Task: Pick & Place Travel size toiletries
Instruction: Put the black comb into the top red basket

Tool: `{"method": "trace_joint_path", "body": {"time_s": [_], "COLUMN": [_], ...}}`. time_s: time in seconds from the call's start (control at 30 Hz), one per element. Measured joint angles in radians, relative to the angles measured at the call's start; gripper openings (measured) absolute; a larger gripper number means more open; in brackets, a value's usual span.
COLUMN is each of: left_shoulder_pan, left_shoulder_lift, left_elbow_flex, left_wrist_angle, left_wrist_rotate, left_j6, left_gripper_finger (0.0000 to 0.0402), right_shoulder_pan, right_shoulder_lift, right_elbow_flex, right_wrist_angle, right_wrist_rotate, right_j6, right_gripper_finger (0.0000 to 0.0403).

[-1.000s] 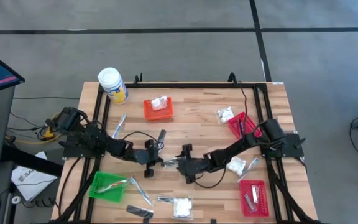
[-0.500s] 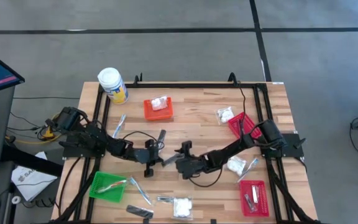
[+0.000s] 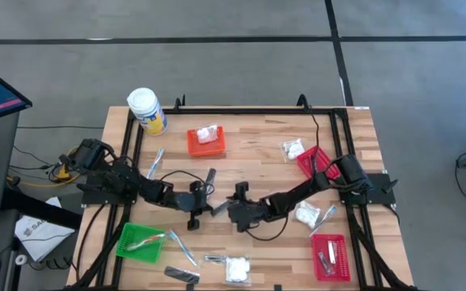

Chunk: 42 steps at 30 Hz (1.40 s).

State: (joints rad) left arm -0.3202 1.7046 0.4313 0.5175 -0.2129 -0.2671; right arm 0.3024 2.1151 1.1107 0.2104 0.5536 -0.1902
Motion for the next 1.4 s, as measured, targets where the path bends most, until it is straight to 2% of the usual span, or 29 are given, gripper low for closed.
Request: {"method": "trace_joint_path", "body": {"time_s": [0.37, 0.6, 0.73, 0.9, 1.07, 1.23, 1.4], "left_shoulder_pan": [0.014, 0.01, -0.003, -0.044, -0.085, -0.087, -0.088], "left_shoulder_lift": [0.0, -0.042, -0.162, -0.368, -0.564, -0.695, -0.734], "left_elbow_flex": [0.0, -0.023, -0.071, -0.173, -0.29, -0.367, -0.378], "left_wrist_angle": [0.013, -0.001, -0.007, -0.002, 0.006, 0.017, 0.024], "left_wrist_rotate": [0.033, -0.09, -0.157, -0.301, -0.439, -0.462, -0.462], "left_j6": [0.009, -0.018, -0.031, -0.064, -0.112, -0.139, -0.134], "left_gripper_finger": [0.0, 0.0, 0.0, 0.0, 0.0, 0.0, 0.0], "right_shoulder_pan": [-0.033, -0.019, -0.011, -0.001, 0.014, 0.019, 0.017], "right_shoulder_lift": [0.0, -0.003, -0.001, 0.001, -0.004, -0.009, -0.032], "right_elbow_flex": [0.0, 0.002, 0.018, 0.064, 0.071, 0.07, 0.069], "right_wrist_angle": [0.002, -0.003, -0.022, -0.108, -0.118, -0.123, -0.13], "right_wrist_rotate": [-0.12, -0.128, -0.126, -0.105, -0.101, -0.057, -0.051], "right_j6": [0.119, 0.133, 0.162, 0.178, 0.191, 0.225, 0.268], "right_gripper_finger": [0.0075, 0.0008, 0.0008, 0.0005, 0.0003, 0.0002, 0.0001]}}
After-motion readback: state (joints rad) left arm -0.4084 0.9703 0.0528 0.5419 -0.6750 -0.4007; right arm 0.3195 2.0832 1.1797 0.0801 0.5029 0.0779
